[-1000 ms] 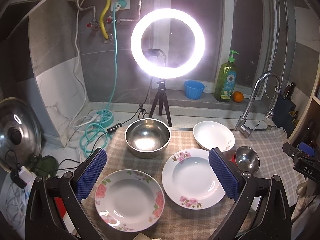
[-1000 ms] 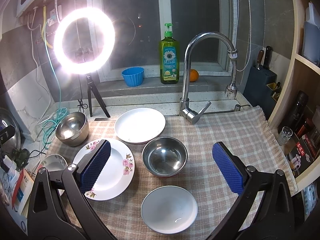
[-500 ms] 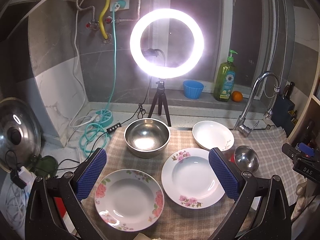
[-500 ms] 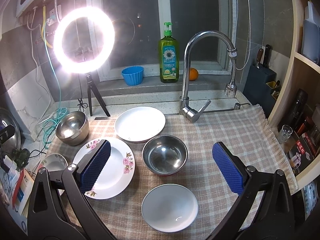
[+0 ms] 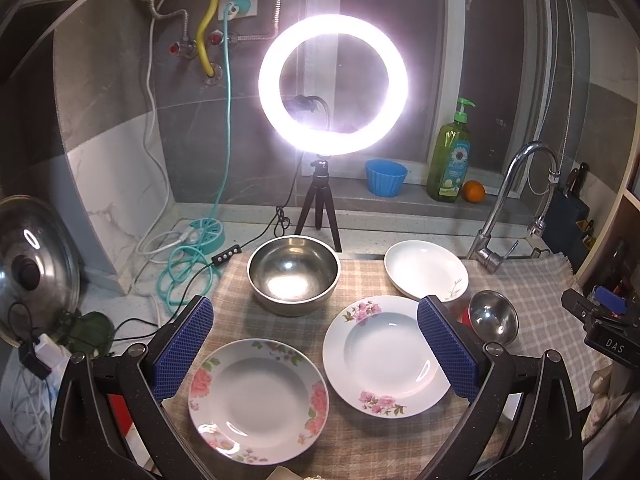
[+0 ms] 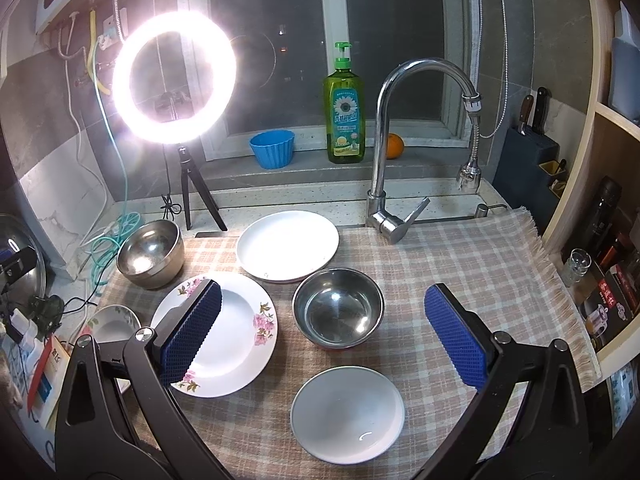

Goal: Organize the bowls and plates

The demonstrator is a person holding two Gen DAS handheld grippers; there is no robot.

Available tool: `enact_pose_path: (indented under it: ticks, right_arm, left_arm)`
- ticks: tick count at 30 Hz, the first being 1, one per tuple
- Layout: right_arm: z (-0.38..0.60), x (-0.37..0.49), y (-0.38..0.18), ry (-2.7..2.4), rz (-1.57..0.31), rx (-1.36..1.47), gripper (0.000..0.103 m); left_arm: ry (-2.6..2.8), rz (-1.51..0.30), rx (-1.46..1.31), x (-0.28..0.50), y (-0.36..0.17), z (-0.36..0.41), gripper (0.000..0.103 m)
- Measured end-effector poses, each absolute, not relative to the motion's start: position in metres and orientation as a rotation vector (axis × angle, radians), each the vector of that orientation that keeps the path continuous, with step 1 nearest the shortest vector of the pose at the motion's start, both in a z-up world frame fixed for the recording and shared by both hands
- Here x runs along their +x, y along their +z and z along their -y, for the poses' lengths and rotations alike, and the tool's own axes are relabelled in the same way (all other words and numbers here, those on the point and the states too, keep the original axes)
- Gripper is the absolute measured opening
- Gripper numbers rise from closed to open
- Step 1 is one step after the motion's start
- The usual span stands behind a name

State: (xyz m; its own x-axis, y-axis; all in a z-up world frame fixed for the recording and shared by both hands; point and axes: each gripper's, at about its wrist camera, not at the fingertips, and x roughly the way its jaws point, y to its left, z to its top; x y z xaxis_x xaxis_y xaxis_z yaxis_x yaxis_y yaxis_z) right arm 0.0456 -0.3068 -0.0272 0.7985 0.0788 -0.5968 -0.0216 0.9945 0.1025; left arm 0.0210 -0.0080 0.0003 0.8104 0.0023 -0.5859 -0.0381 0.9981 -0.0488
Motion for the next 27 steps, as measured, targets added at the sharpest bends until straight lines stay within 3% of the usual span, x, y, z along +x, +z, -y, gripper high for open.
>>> enact_pose_path:
  ticks: [22, 27]
  right_arm:
    - [0.272, 0.036, -0.074, 0.207, -0.768, 0.2, 0.103]
    - [0.254, 0.037, -0.11, 0.266, -0.91, 0.291, 0.08]
  left_arm:
    - [-0.129, -0.784, -0.097, 0.066, -0.046, -0.025, 0.102]
    - [-0.196, -0.849, -0.066, 0.081, -0.063, -0.021, 0.09]
